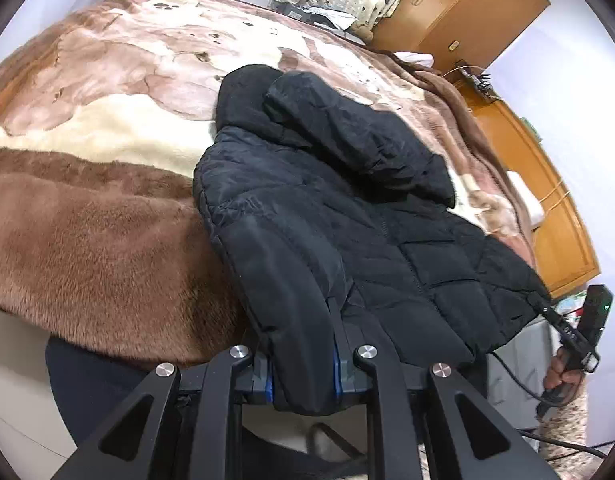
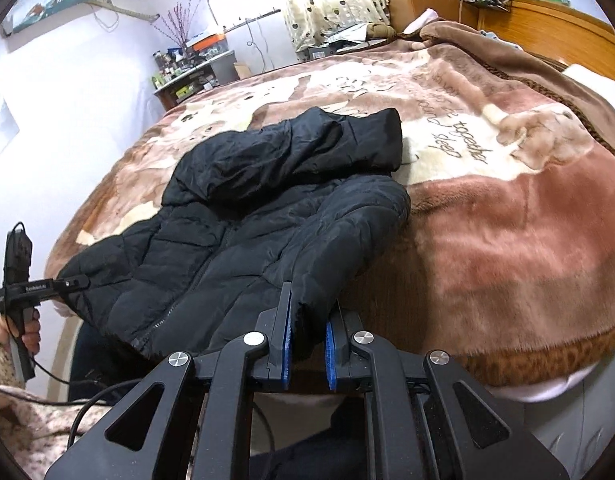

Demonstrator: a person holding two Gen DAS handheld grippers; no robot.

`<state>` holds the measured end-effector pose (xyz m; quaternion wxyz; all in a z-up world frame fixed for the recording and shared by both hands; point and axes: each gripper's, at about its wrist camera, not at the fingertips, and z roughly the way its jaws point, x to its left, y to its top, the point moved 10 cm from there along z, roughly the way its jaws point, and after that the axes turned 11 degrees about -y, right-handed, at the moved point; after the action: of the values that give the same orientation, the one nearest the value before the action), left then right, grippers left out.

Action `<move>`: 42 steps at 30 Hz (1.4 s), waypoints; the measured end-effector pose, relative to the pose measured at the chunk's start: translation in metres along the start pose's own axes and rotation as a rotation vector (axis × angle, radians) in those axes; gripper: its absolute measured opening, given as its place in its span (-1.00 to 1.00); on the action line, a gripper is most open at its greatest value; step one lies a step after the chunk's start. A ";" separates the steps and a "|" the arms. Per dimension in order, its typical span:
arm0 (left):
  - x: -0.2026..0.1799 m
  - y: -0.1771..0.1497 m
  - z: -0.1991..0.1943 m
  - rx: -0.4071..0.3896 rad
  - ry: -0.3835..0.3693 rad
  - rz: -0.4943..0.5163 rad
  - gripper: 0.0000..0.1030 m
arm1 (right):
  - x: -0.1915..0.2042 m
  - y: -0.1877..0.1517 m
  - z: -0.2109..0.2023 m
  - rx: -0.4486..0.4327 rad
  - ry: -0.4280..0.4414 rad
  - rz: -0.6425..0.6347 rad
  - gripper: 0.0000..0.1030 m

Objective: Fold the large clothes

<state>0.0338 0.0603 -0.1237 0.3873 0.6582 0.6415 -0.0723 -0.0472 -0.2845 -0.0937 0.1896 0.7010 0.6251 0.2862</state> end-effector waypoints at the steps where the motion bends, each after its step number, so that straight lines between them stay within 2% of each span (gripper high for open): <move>1: -0.002 0.000 -0.005 -0.004 -0.010 -0.005 -0.62 | -0.001 0.000 -0.004 -0.001 0.003 0.000 -0.76; 4: -0.008 0.011 -0.011 -0.014 -0.044 -0.034 -0.62 | -0.004 0.011 -0.007 -0.002 0.023 0.027 -0.76; 6: -0.012 0.026 -0.009 -0.029 -0.053 -0.034 -0.62 | -0.004 0.030 -0.001 -0.006 0.021 0.027 -0.76; 13: -0.022 0.100 -0.010 -0.101 -0.052 -0.034 -0.62 | 0.013 0.100 0.011 -0.081 -0.001 -0.008 -0.76; 21: -0.024 0.184 0.007 -0.141 -0.026 -0.040 -0.62 | 0.009 0.163 0.038 -0.078 -0.035 0.013 -0.76; 25: -0.015 0.221 0.024 -0.143 -0.014 -0.063 -0.61 | 0.007 0.193 0.060 -0.058 -0.063 0.021 -0.76; 30: 0.010 0.258 0.051 -0.123 -0.003 -0.168 -0.59 | 0.002 0.225 0.097 -0.017 -0.077 0.056 -0.76; 42: 0.061 0.303 0.122 -0.057 0.007 -0.301 -0.47 | -0.008 0.262 0.187 0.091 -0.095 0.136 -0.73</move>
<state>0.3658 0.0721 -0.1171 0.3883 0.5437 0.7360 -0.1089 0.2732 -0.3133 -0.0743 0.1671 0.7625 0.5788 0.2359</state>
